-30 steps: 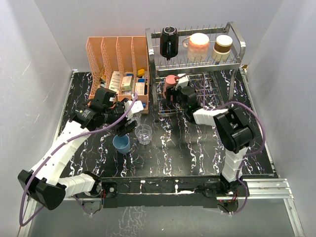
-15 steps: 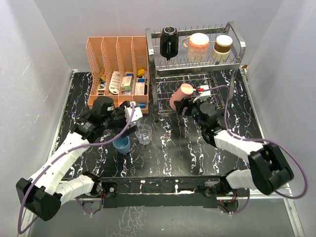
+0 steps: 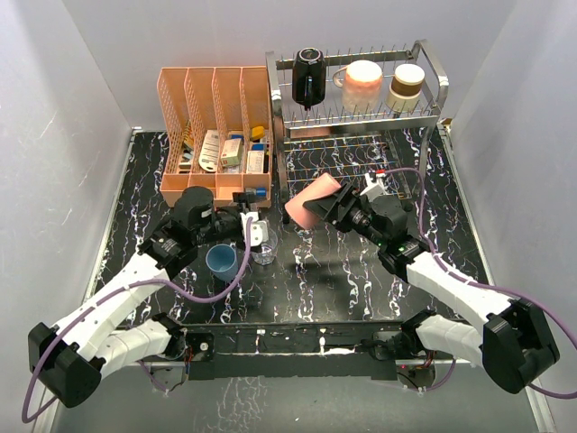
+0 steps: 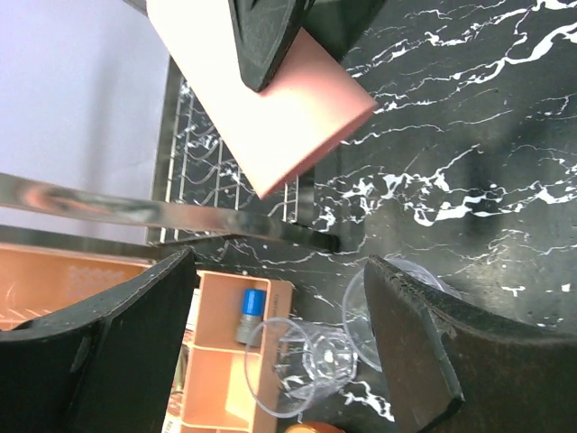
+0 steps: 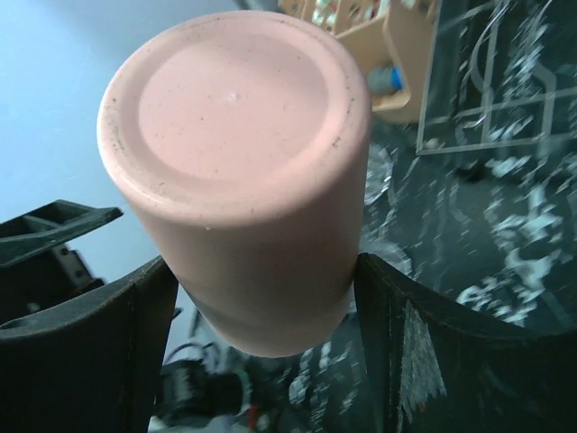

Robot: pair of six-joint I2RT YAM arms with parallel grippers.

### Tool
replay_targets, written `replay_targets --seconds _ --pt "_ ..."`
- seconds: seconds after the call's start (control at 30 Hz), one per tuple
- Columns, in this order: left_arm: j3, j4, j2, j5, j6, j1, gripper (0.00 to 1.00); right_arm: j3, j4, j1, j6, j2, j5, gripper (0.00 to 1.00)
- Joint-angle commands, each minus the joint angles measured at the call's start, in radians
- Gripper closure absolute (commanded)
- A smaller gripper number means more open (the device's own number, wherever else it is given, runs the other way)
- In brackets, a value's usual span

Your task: Unload the cups from the dish rack

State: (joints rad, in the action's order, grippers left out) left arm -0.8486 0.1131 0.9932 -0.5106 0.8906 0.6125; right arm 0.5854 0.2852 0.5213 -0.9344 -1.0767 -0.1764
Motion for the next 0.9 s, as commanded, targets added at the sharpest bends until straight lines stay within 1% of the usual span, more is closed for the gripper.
replay_targets --seconds 0.0,0.13,0.23,0.3,0.37,0.47,0.57,0.63,0.67,0.7,0.73,0.77,0.8,0.87 --pt "0.034 -0.070 -0.047 -0.078 0.118 0.026 0.27 0.019 0.067 0.008 -0.304 0.023 -0.139 0.79" --pt "0.072 -0.117 -0.052 -0.048 0.172 0.060 0.27 0.031 0.115 0.033 -0.399 -0.003 -0.177 0.79" --pt "0.066 -0.144 -0.037 -0.044 0.175 0.065 0.28 0.072 0.101 0.067 -0.419 -0.026 -0.179 0.79" --pt "0.070 -0.193 -0.033 -0.036 0.167 0.068 0.30 0.094 0.098 0.092 -0.424 -0.042 -0.178 0.78" --pt "0.079 -0.257 -0.032 -0.016 0.156 0.069 0.32 0.107 0.104 0.117 -0.435 -0.049 -0.172 0.77" --pt "0.087 -0.304 -0.035 0.010 0.156 0.069 0.37 0.111 0.115 0.141 -0.457 -0.045 -0.160 0.77" --pt "0.103 -0.307 -0.051 -0.001 0.158 0.069 0.51 0.096 0.153 0.160 -0.504 -0.043 -0.154 0.77" --pt "0.122 -0.326 -0.069 -0.015 0.159 0.069 0.65 0.094 0.180 0.178 -0.526 -0.052 -0.157 0.75" --pt "0.131 -0.341 -0.076 -0.021 0.159 0.068 0.75 0.096 0.186 0.183 -0.532 -0.058 -0.163 0.72" --pt "0.140 -0.352 -0.081 -0.025 0.160 0.068 0.85 0.096 0.197 0.184 -0.535 -0.066 -0.166 0.69" --pt "0.147 -0.358 -0.082 -0.028 0.161 0.069 0.92 0.092 0.206 0.184 -0.532 -0.067 -0.168 0.63" --pt "0.146 -0.353 -0.080 -0.029 0.162 0.069 0.97 0.088 0.208 0.184 -0.523 -0.068 -0.158 0.57" --pt "0.139 -0.338 -0.076 -0.029 0.161 0.069 1.00 0.084 0.207 0.183 -0.517 -0.066 -0.152 0.52" --pt "0.124 -0.301 -0.068 -0.029 0.149 0.069 1.00 0.073 0.203 0.177 -0.505 -0.054 -0.146 0.39"
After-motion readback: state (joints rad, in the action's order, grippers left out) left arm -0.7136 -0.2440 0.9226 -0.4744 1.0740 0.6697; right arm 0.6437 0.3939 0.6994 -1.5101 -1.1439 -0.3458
